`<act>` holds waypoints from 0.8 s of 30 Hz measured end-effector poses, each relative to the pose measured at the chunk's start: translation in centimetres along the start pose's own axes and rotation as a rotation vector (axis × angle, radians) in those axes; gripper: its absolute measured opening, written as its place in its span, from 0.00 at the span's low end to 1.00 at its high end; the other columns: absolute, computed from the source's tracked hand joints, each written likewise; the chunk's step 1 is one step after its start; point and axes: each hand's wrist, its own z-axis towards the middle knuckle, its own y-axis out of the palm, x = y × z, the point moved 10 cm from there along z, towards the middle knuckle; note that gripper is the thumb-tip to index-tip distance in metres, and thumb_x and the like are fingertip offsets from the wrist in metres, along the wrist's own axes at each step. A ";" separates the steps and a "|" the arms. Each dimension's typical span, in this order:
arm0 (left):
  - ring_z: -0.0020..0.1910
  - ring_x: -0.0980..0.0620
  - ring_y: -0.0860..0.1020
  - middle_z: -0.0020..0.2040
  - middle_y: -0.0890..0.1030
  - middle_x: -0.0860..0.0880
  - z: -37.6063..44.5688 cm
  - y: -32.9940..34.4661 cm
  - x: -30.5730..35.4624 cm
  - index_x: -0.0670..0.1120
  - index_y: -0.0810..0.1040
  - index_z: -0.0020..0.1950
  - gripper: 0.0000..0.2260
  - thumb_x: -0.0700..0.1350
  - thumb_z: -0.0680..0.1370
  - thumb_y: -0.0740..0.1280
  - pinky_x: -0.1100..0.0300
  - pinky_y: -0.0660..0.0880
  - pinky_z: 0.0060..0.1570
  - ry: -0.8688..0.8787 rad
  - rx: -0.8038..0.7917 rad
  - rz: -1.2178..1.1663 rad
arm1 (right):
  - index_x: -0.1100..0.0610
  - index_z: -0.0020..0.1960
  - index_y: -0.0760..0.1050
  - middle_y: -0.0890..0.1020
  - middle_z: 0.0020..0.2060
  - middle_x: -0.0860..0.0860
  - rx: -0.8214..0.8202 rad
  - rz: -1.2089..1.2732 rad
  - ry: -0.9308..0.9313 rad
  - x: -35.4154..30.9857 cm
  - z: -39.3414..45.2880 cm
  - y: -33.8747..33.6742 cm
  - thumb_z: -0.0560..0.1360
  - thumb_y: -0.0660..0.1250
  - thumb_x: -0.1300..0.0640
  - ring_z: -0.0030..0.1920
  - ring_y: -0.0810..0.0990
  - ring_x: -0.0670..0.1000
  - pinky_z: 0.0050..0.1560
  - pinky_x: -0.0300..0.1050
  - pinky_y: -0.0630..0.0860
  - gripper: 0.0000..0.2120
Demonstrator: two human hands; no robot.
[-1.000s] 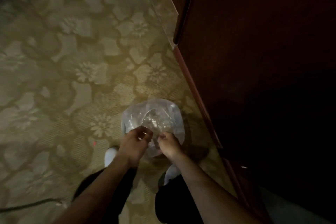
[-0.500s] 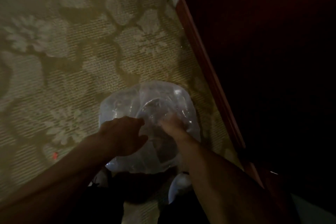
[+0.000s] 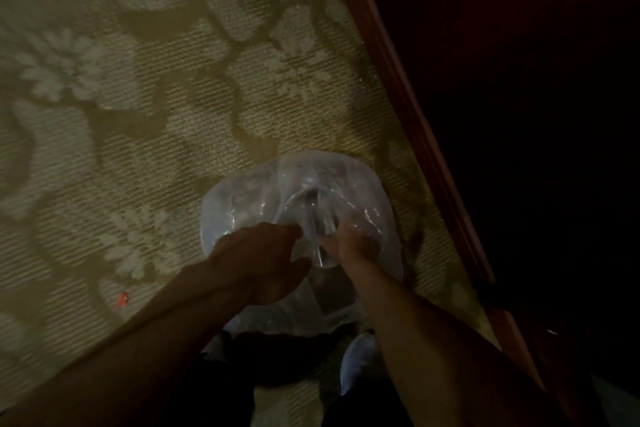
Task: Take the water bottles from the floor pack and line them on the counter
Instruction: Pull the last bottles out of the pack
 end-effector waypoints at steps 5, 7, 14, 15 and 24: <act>0.60 0.51 0.80 0.62 0.81 0.54 -0.7 -0.3 0.0 0.57 0.69 0.72 0.21 0.60 0.81 0.61 0.50 0.77 0.61 -0.003 0.047 -0.054 | 0.55 0.59 0.77 0.82 0.55 0.59 -0.083 -0.073 -0.098 -2.0 0.5 5.5 0.58 0.57 0.28 0.58 0.80 0.64 0.61 0.59 0.74 0.40; 0.59 0.52 0.80 0.61 0.80 0.54 -1.0 -0.2 -0.2 0.57 0.70 0.72 0.20 0.60 0.81 0.60 0.51 0.77 0.60 -0.005 0.057 -0.042 | 0.57 0.54 0.78 0.83 0.48 0.57 -0.072 -0.087 -0.111 -2.1 1.2 7.5 0.59 0.55 0.28 0.51 0.83 0.62 0.54 0.50 0.75 0.39; 0.60 0.50 0.80 0.62 0.81 0.52 -1.9 0.2 -1.0 0.56 0.69 0.73 0.21 0.60 0.81 0.61 0.48 0.77 0.61 -0.070 0.058 -0.183 | 0.66 0.60 0.76 0.81 0.53 0.60 -0.107 0.127 -0.072 -2.5 -2.1 5.0 0.76 0.69 0.54 0.51 0.82 0.57 0.38 0.35 0.73 0.19; 0.60 0.51 0.80 0.61 0.82 0.52 -2.2 0.6 -0.7 0.55 0.69 0.73 0.21 0.59 0.81 0.61 0.48 0.76 0.62 -0.074 0.063 -0.227 | 0.65 0.59 0.75 0.81 0.54 0.61 -0.106 0.220 -0.042 -2.3 -2.7 4.2 0.78 0.67 0.54 0.54 0.81 0.58 0.36 0.31 0.71 0.16; 0.46 0.46 0.82 0.50 0.85 0.46 -8.5 6.0 -1.4 0.46 0.80 0.59 0.11 0.50 0.81 0.66 0.53 0.78 0.48 -0.349 0.277 -1.002 | 0.55 0.67 0.72 0.83 0.50 0.50 -0.154 0.626 0.109 1.7 -13.4 -3.3 0.64 0.72 0.36 0.54 0.82 0.56 0.59 0.55 0.79 0.37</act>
